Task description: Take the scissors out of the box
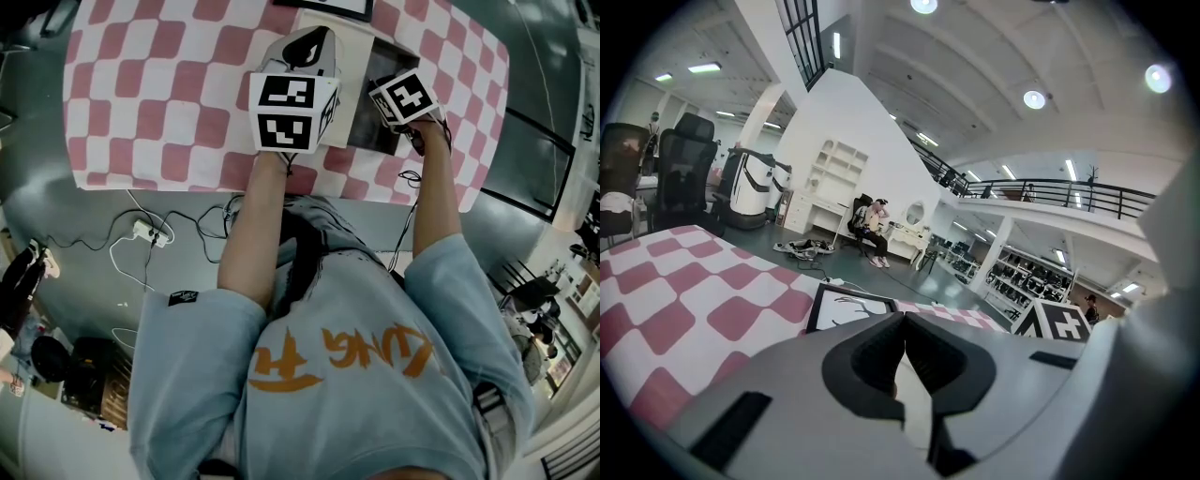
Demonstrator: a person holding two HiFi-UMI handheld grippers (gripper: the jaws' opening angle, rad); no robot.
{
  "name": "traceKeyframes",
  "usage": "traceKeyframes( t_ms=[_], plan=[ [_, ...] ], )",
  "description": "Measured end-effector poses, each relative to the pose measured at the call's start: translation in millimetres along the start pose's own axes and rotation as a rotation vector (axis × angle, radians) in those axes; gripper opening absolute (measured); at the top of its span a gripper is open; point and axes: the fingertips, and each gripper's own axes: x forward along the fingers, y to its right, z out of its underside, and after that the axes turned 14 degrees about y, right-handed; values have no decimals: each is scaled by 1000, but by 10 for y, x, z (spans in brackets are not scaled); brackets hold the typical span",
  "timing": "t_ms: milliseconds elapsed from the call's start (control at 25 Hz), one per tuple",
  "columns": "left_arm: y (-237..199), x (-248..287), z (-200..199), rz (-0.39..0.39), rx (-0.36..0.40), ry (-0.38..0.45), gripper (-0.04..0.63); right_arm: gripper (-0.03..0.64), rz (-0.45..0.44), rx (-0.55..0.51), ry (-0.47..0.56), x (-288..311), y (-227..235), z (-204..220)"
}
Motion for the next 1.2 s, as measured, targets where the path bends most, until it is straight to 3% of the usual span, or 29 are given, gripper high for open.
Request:
traceKeyframes(
  t_ms=[480,720,1200],
  plan=[
    [-36,23,28,-8,-3,-9,20,75,-14,-26,-83,67,-12,54],
    [-33,26,24,-11,3,-11,20,71,-39,-9,-91,81,-11,59],
    [-3,-83,-22,-21,13,6,20,32,-8,17,-45,54,-58,53]
  ],
)
